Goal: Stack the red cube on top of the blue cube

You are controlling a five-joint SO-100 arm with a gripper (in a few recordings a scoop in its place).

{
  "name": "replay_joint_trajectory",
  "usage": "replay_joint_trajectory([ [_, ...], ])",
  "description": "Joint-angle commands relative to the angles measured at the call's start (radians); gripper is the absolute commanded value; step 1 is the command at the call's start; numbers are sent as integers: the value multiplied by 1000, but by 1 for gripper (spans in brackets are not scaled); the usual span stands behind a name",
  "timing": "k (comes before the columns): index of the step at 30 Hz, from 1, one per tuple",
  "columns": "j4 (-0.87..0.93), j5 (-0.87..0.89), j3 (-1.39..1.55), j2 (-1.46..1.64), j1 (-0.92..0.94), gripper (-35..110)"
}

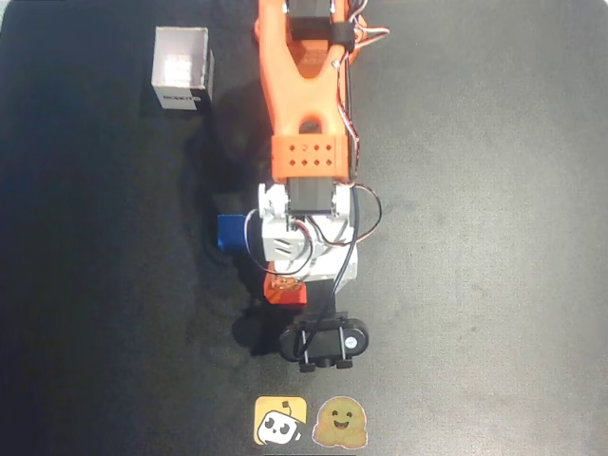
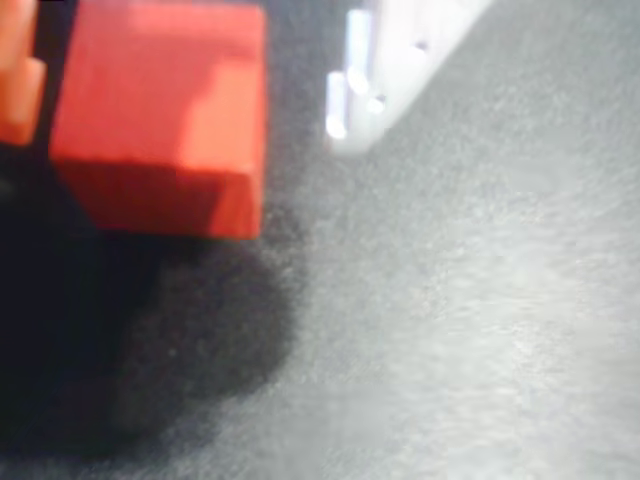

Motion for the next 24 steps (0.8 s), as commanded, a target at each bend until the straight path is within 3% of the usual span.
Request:
replay_joint_trajectory([
  [1,-37,9,9,0,-6,22],
  [10,-83,11,60,-2,12,19],
  [24,-77,-2,86,12,43,0],
])
